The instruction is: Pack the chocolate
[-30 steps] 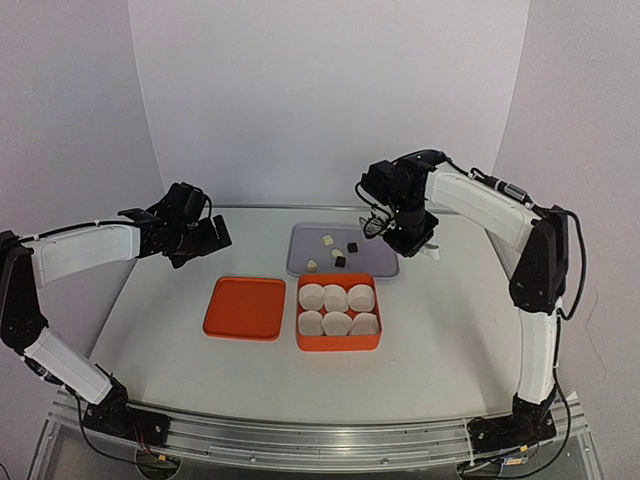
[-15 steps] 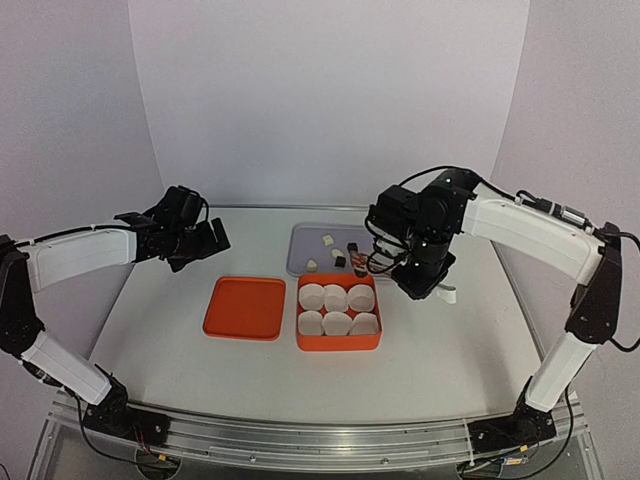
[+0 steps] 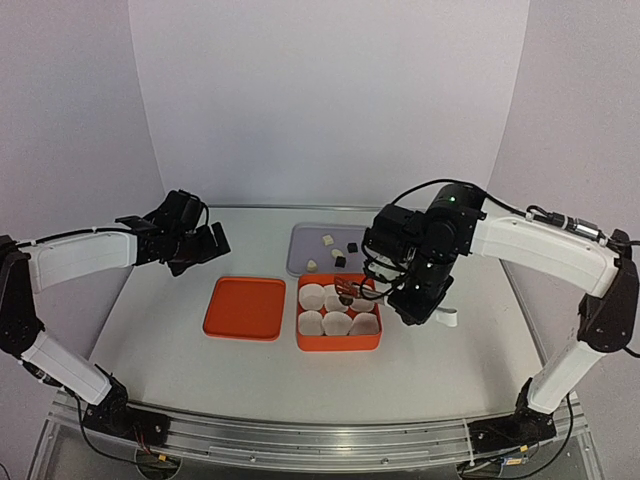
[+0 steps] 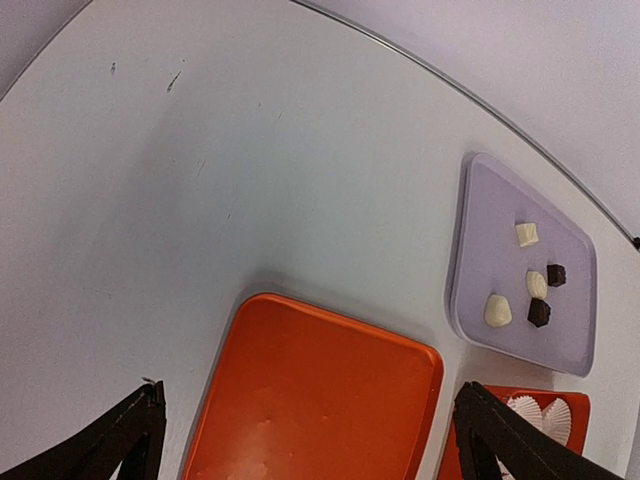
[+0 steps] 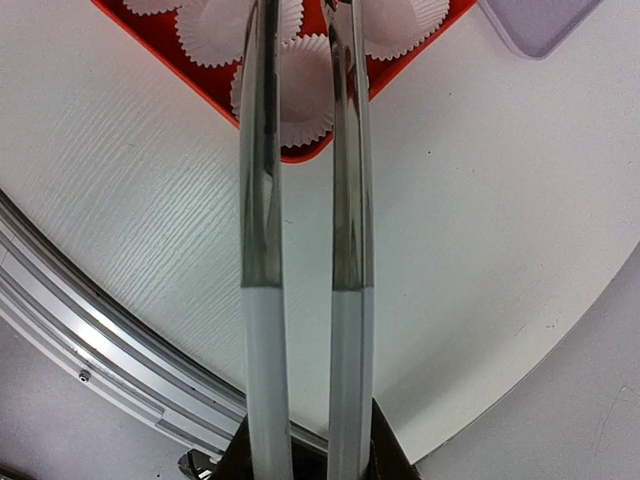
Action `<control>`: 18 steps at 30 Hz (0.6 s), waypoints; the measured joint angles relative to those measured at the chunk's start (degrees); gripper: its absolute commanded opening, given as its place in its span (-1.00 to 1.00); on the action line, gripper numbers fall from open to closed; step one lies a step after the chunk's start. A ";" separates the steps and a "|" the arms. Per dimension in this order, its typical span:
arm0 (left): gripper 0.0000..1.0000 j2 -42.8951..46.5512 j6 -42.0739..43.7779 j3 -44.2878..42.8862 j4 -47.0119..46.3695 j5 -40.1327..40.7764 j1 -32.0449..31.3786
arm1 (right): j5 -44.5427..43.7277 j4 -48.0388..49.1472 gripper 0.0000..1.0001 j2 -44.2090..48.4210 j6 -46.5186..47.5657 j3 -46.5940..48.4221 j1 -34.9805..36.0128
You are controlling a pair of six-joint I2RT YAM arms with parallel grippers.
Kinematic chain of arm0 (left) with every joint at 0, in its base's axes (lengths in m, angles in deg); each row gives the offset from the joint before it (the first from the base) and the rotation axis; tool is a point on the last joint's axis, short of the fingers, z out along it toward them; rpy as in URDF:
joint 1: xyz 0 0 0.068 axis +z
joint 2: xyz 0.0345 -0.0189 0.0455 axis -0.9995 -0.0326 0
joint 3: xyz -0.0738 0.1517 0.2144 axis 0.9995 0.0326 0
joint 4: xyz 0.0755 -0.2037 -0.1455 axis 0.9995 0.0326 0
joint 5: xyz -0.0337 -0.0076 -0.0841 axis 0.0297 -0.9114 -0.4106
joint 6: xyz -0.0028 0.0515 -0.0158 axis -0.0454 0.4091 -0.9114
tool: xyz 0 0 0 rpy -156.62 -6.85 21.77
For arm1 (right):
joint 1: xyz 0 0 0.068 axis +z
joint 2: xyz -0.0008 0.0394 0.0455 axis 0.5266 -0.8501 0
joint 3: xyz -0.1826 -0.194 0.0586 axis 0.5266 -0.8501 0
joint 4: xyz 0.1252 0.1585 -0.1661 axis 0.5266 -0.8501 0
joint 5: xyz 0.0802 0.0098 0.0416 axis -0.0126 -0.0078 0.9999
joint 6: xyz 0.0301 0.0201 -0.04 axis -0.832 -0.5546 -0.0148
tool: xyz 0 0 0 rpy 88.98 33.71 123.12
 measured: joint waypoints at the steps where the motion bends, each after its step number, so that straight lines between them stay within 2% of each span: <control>1: 0.99 0.00 -0.22 0.04 0.00 -0.07 0.00 | -0.01 0.02 -1.00 -0.08 -0.21 -0.22 0.06; 18: 0.99 0.00 -0.88 1.87 -0.67 -1.03 0.00 | 0.61 0.21 -1.00 -0.33 -2.69 -6.31 0.23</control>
